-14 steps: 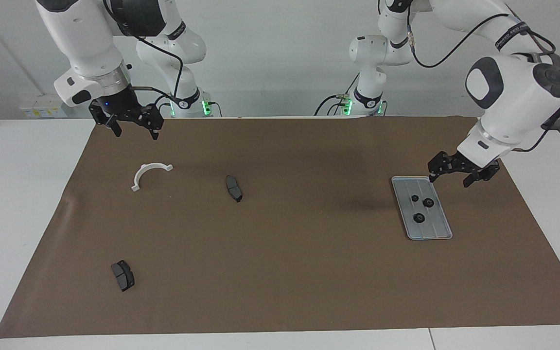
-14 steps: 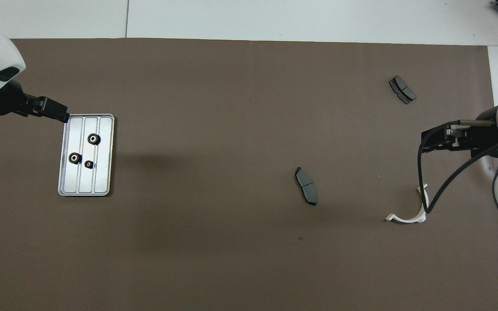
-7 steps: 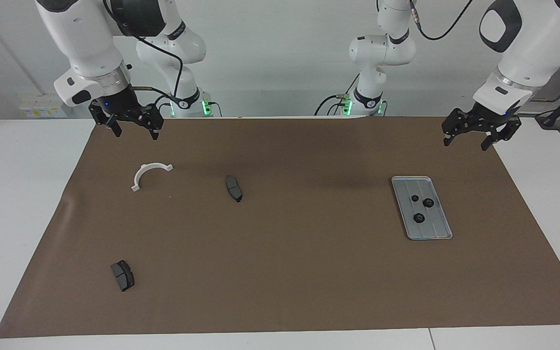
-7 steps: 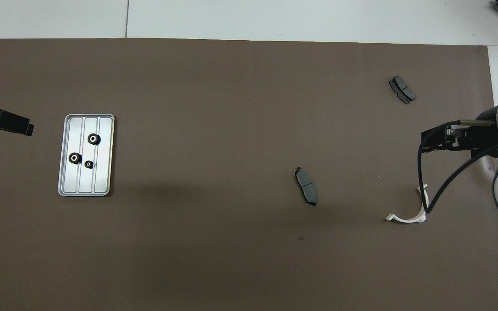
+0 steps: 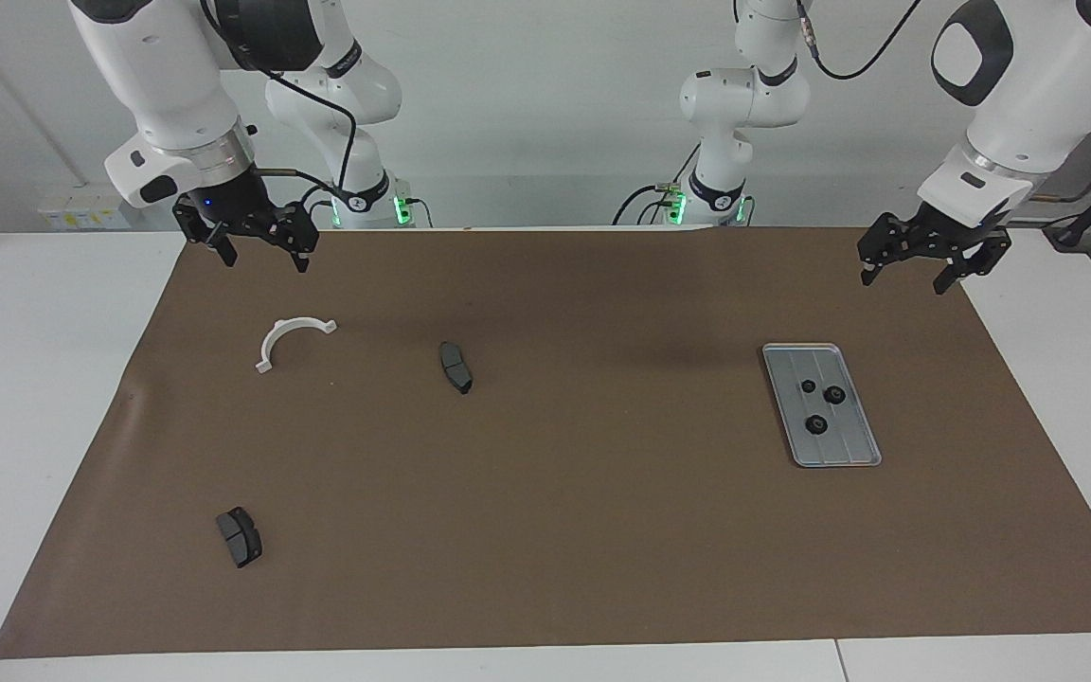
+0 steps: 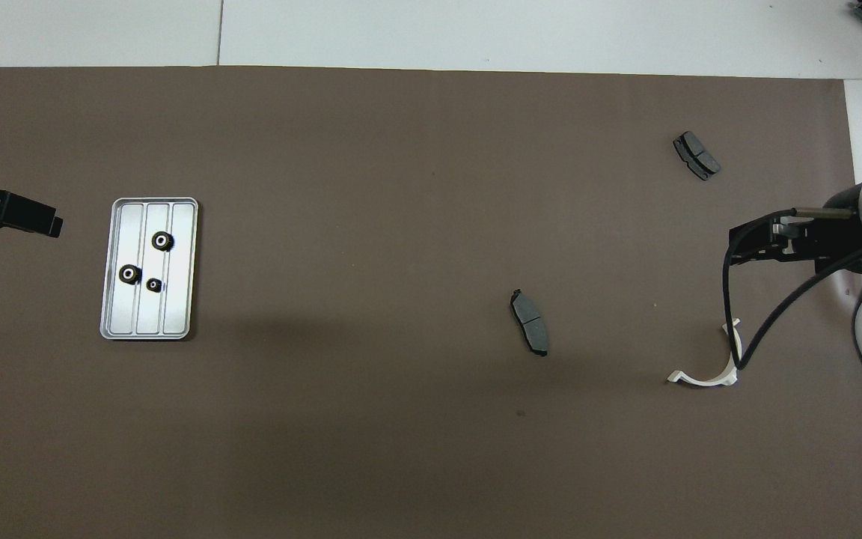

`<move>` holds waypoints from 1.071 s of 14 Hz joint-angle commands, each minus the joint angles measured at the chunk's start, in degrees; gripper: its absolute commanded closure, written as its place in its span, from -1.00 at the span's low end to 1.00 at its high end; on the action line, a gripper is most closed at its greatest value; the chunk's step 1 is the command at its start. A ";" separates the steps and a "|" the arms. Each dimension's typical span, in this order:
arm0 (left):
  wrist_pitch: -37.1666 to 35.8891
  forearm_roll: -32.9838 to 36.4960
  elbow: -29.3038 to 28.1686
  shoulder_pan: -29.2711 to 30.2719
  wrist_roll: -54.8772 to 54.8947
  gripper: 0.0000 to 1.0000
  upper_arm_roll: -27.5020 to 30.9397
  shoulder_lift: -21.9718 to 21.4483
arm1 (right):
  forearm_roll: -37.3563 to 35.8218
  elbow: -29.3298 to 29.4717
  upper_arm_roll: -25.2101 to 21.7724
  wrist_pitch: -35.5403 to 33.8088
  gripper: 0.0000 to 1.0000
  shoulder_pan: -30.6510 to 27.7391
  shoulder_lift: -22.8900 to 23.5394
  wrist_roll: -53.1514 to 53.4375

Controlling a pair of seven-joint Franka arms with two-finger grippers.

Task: Pick bearing gear from pile to tray

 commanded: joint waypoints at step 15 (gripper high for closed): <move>0.96 0.99 -0.81 0.51 0.39 -1.00 -0.44 -0.67 | 1.48 -0.60 0.02 0.17 -1.00 -0.55 -0.52 -1.77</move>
